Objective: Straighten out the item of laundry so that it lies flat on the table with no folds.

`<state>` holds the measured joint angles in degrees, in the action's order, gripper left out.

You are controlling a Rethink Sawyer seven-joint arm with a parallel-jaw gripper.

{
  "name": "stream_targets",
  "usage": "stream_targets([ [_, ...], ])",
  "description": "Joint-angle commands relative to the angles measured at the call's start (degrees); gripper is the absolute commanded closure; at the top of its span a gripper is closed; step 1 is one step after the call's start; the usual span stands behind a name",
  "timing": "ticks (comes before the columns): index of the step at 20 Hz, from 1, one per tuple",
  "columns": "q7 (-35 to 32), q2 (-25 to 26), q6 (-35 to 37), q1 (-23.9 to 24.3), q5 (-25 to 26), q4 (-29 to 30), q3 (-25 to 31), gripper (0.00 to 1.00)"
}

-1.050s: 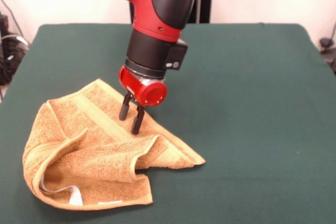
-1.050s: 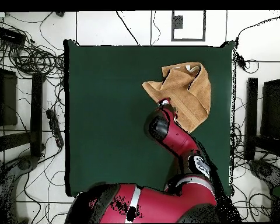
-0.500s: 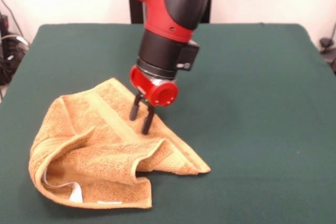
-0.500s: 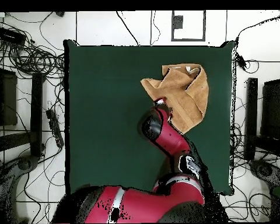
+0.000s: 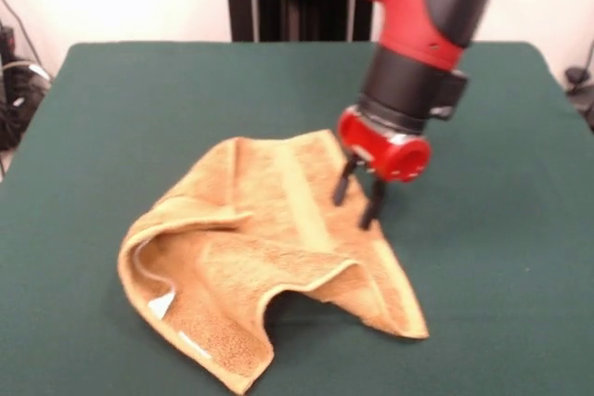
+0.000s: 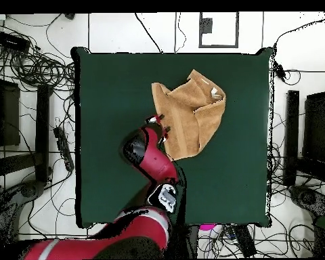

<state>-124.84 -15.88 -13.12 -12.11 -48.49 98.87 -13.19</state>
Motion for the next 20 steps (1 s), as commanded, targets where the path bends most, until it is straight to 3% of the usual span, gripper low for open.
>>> stream_targets([
  [1, -17.78, 5.17, 8.50, -4.26, -7.49, 8.35, 8.59, 0.00],
  [16, -17.73, 3.84, 7.09, -2.00, -6.90, 9.87, 13.80, 0.00],
  [20, -17.34, 2.14, 9.53, -1.77, -7.41, 10.85, 14.98, 0.00],
])
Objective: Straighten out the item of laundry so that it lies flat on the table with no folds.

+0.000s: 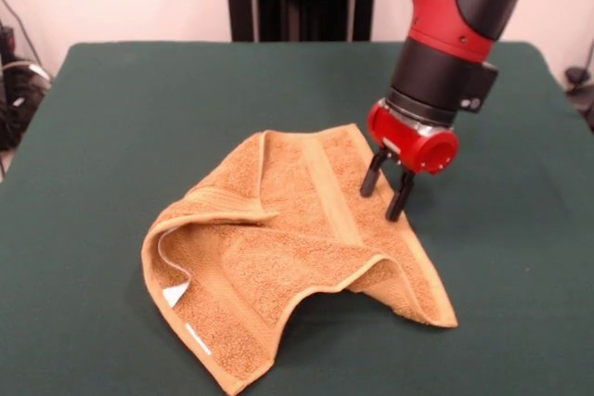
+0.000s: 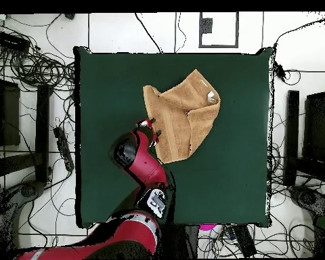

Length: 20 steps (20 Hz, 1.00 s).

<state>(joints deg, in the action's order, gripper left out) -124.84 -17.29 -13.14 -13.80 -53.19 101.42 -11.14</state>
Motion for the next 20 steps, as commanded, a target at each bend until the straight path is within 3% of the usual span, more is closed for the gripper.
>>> stream_targets([
  [1, -17.39, 3.36, 11.23, -1.80, -4.47, 8.10, 11.61, 0.00],
  [5, -19.08, 3.73, 18.64, -9.51, -10.80, 6.57, 5.10, 0.00],
  [8, -25.78, 5.87, 27.11, -15.99, -11.91, 3.24, -2.01, 0.00],
  [14, -40.01, 3.11, 38.89, -16.77, -6.38, -0.20, -4.55, 0.00],
  [18, -41.45, -1.46, 42.54, -17.10, -4.91, 2.11, -5.34, 0.00],
  [20, -40.22, -2.31, 41.03, -16.43, -5.92, 2.88, -3.54, 0.00],
])
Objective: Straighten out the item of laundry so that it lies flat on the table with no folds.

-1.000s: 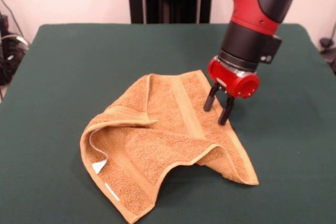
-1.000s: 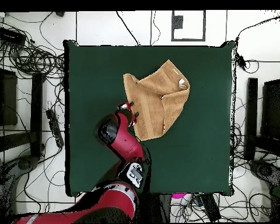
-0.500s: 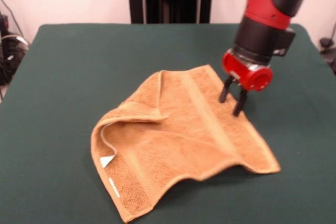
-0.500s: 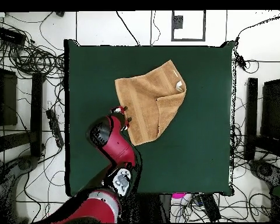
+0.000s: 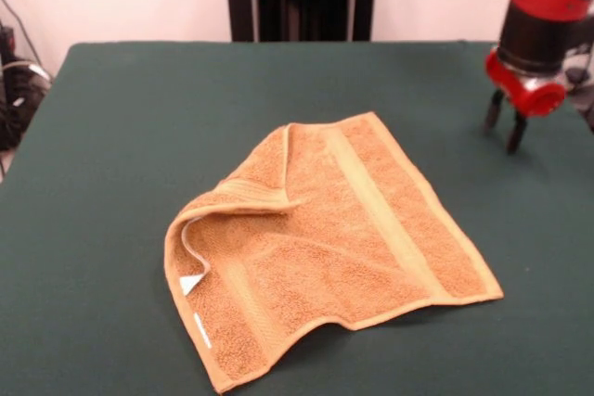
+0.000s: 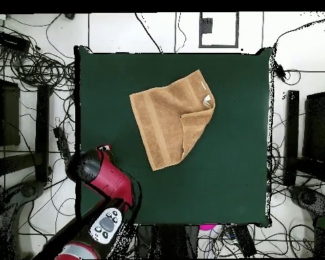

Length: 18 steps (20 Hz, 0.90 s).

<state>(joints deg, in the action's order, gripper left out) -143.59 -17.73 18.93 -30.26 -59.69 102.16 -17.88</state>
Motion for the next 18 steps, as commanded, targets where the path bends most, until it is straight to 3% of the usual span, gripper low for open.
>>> stream_targets([
  [1, -21.45, -1.27, 8.27, 0.20, 0.42, 1.83, 3.66, 0.00],
  [4, -23.14, 0.79, 7.95, -0.06, 2.50, -0.64, 0.37, 0.00],
  [6, -17.96, -0.77, 4.09, 3.05, 3.30, 0.35, -0.57, 0.00],
  [8, -15.41, -2.68, 8.38, 4.74, 8.38, -1.17, -6.53, 0.00],
  [13, -10.19, -8.96, 18.00, 11.23, 17.52, -5.65, -10.99, 0.00],
  [18, -14.02, -6.70, 27.60, 15.89, 24.63, -16.01, -12.89, 0.00],
])
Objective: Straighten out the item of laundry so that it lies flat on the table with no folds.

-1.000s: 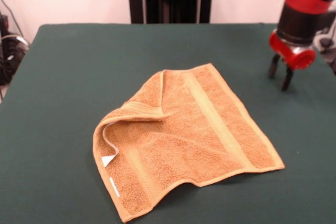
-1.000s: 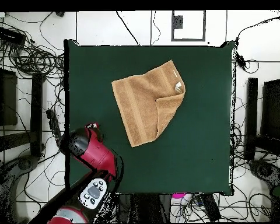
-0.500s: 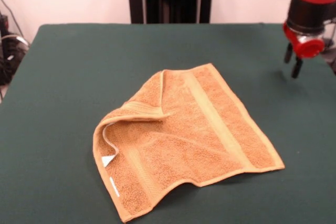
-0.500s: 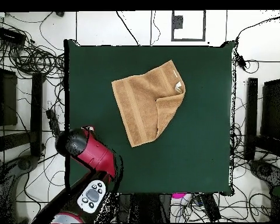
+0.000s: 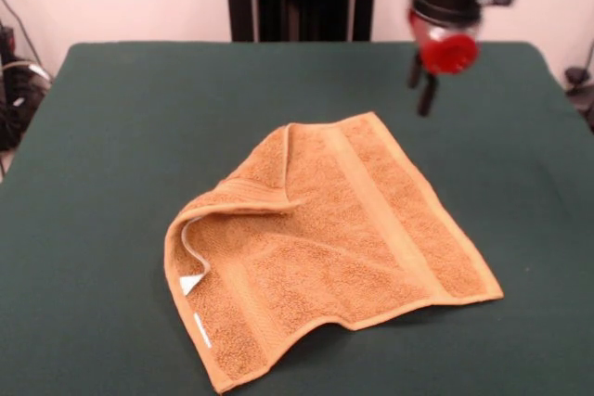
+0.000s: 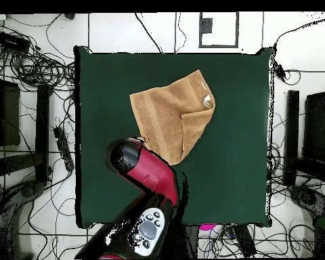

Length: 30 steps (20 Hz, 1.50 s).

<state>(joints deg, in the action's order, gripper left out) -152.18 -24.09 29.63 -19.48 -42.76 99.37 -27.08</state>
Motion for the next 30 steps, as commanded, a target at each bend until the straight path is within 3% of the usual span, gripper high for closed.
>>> stream_targets([
  [1, -6.92, 0.90, 18.34, 6.13, 8.39, -15.55, -3.86, 0.00],
  [6, -11.45, 10.78, 20.15, 9.55, 11.07, -28.62, -7.10, 0.00],
  [12, -14.76, 18.21, 26.44, 13.38, 12.44, -42.81, -11.01, 0.00],
  [22, -20.67, 30.84, 40.17, 19.81, 9.08, -69.09, -23.42, 0.00],
  [30, -19.97, 34.79, 44.82, 23.69, 3.67, -78.90, -27.34, 0.00],
])
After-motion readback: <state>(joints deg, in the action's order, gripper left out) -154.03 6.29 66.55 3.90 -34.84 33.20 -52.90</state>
